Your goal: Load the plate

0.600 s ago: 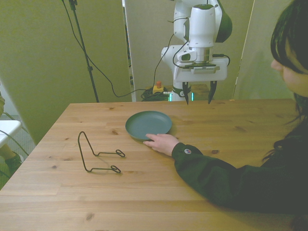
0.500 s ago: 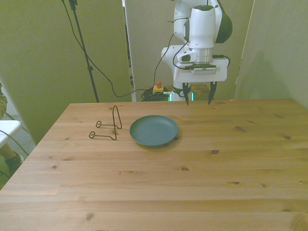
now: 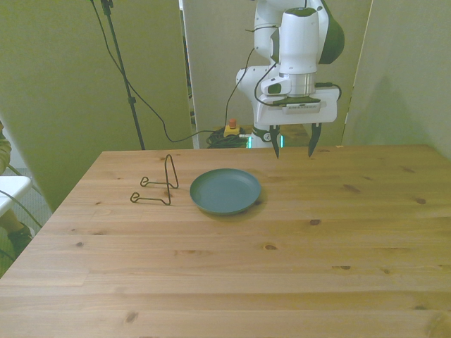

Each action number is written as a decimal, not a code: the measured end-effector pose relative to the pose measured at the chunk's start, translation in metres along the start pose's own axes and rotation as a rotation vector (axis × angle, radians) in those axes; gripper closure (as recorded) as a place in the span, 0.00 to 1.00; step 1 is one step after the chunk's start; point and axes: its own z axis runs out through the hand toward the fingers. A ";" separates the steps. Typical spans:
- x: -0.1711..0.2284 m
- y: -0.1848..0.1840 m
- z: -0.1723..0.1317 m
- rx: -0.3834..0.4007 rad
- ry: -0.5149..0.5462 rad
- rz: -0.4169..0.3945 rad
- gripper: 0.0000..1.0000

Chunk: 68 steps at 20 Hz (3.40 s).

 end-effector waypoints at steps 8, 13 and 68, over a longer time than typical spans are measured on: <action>0.032 0.001 0.025 -0.069 0.055 0.039 0.00; 0.039 0.001 0.036 -0.087 0.086 0.059 0.00; 0.063 -0.014 0.090 -0.177 0.116 0.074 1.00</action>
